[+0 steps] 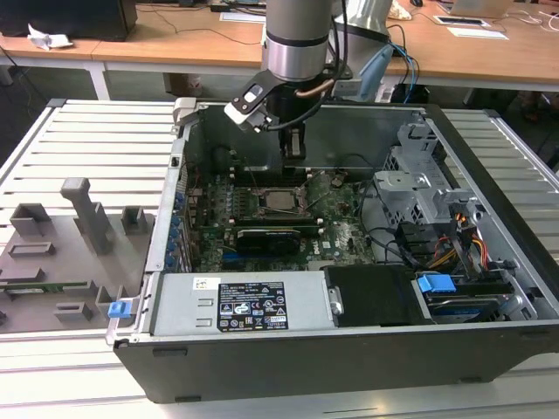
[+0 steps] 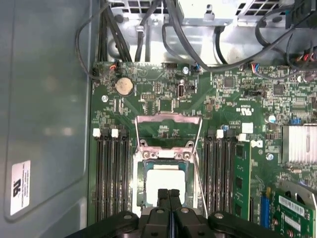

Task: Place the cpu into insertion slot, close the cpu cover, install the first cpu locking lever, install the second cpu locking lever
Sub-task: 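Close the cpu cover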

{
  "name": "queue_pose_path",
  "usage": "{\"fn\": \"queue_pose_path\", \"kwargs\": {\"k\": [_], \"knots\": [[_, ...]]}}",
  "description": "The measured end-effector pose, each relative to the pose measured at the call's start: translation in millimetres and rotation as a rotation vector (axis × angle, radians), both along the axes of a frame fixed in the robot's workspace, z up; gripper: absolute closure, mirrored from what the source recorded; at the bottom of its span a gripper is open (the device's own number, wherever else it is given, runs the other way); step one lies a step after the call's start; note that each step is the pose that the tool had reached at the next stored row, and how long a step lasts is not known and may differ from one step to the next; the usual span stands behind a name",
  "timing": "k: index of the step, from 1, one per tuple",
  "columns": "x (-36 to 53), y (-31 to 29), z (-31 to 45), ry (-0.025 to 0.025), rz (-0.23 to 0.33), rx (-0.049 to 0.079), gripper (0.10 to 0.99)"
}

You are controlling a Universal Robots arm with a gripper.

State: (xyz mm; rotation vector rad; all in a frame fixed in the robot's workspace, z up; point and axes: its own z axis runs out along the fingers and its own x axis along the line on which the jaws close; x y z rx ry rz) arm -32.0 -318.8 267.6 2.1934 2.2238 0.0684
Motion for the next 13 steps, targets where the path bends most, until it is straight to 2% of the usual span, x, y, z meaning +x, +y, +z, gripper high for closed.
{"fn": "queue_pose_path", "kwargs": {"k": [1,3,6,13], "knots": [[0.0,0.1,0.5,0.0002,0.0,0.0,0.98],[0.1,0.2,7.7,0.0,0.0,-0.001,0.98],[1.1,0.2,8.5,0.0,0.0,-0.001,0.98],[21.7,0.2,8.5,0.0047,0.001,-0.001,0.98]]}}
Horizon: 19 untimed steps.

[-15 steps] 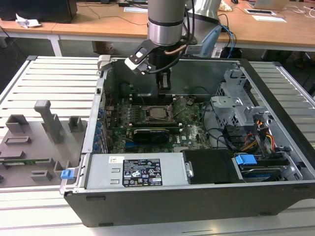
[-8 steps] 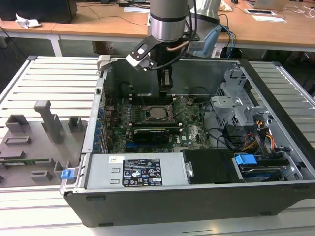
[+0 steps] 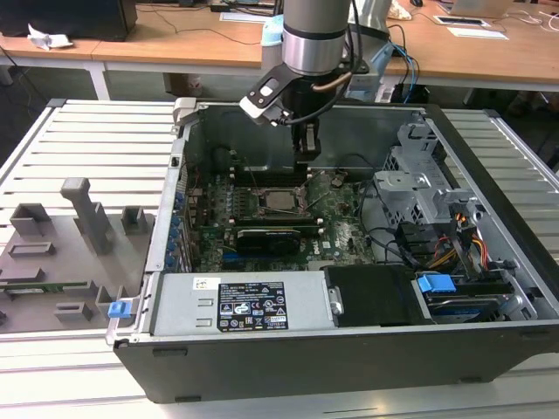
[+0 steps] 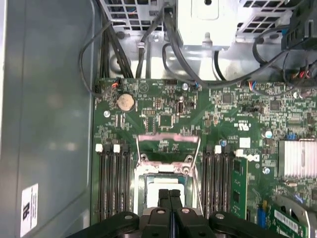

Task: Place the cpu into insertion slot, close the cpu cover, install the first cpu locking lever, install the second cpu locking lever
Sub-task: 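Close the cpu cover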

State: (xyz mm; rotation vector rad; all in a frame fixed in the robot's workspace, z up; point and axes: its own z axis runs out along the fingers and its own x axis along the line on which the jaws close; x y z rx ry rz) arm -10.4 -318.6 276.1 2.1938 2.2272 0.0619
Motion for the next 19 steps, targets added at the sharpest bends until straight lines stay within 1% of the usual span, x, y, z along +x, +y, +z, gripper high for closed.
{"fn": "queue_pose_path", "kwargs": {"k": [4,6,11,13,19], "knots": [[6.7,0.0,0.0,0.0004,0.001,0.0,0.98],[8.2,0.0,0.1,0.0005,0.001,0.0,0.98],[10.8,0.0,3.5,0.0003,0.001,0.0,0.98],[16.6,0.0,3.6,0.0004,0.002,0.0,0.98],[28.3,0.0,3.6,0.0004,0.003,0.0,0.98]]}}
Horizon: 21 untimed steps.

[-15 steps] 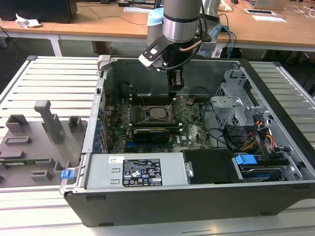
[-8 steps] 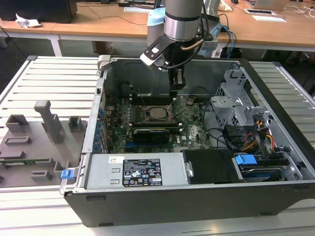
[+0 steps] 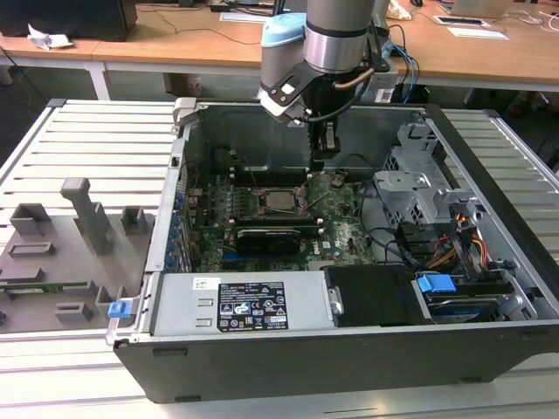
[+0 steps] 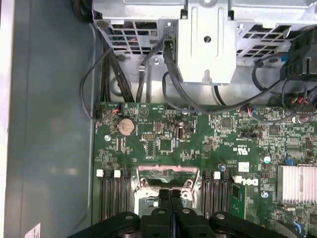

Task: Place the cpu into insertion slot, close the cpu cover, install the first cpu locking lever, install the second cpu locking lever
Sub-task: 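Close the cpu cover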

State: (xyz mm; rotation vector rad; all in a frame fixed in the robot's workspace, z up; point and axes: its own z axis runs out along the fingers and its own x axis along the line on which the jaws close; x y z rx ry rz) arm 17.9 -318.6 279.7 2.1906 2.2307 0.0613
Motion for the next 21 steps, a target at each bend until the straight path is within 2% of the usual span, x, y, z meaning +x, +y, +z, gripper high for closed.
{"fn": "queue_pose_path", "kwargs": {"k": [4,7,9,13,16,21], "knots": [[13.9,0.0,0.0,0.0003,0.005,0.0,0.98],[19.1,0.0,-0.7,0.0002,0.023,0.0,0.98],[21.0,0.0,-1.4,0.0003,0.043,0.0,0.98],[22.0,0.0,-6.6,0.0003,0.045,0.0,0.98],[31.7,0.0,-11.9,0.0019,0.037,0.0,0.98],[35.0,0.0,-14.2,0.0019,0.037,0.0,0.98]]}}
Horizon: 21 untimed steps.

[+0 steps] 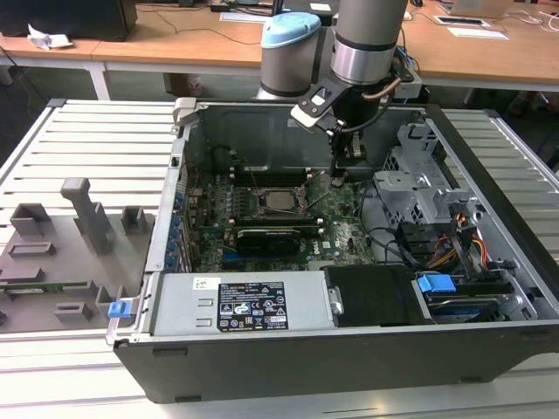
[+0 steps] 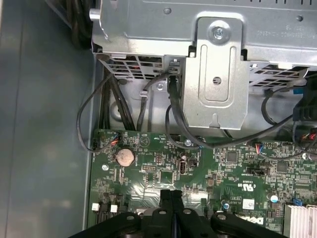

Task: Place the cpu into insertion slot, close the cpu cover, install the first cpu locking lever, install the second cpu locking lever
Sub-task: 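Close the cpu cover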

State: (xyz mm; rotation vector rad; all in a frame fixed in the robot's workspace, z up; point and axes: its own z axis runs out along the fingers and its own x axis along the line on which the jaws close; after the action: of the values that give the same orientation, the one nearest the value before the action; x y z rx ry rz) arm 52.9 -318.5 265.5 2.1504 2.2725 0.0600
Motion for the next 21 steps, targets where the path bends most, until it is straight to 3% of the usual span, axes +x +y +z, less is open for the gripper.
{"fn": "queue_pose_path", "kwargs": {"k": [7,11,21], "knots": [[3.7,-0.1,-6.9,0.0,0.0,0.0,0.98],[3.8,-0.2,-14.7,0.0,0.0,0.0,0.98],[-3.1,-0.3,-16.1,0.0,0.0,0.0,0.98]]}}
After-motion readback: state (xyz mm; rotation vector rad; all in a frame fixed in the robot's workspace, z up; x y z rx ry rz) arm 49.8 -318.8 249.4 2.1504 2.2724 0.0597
